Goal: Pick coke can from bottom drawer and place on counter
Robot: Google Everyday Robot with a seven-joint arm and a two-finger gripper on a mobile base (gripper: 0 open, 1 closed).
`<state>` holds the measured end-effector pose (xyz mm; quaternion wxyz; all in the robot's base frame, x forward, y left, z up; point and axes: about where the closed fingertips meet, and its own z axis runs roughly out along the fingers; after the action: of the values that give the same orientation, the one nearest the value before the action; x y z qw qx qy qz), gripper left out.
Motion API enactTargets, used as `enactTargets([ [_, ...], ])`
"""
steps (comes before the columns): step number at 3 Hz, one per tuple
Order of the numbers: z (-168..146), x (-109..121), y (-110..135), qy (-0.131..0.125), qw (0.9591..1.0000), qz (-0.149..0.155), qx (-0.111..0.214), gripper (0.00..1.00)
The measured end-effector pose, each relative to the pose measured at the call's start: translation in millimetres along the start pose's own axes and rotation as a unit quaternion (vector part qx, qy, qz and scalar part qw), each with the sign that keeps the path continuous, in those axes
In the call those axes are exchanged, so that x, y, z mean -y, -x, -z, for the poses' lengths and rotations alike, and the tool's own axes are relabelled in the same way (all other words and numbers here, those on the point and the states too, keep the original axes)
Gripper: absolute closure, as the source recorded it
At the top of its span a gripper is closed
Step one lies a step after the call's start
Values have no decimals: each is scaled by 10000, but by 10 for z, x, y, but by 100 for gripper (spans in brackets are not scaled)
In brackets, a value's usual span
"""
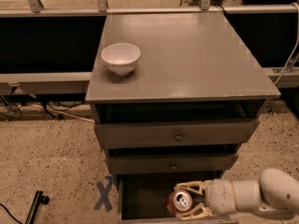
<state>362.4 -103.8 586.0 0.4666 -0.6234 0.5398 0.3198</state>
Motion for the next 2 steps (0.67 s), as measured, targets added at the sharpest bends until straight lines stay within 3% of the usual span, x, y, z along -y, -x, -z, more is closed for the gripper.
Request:
enactTargets([
  [1,73,-73,794,489,9975,487,-144,100],
  [2,381,252,1520,532,9972,272,-452,100],
])
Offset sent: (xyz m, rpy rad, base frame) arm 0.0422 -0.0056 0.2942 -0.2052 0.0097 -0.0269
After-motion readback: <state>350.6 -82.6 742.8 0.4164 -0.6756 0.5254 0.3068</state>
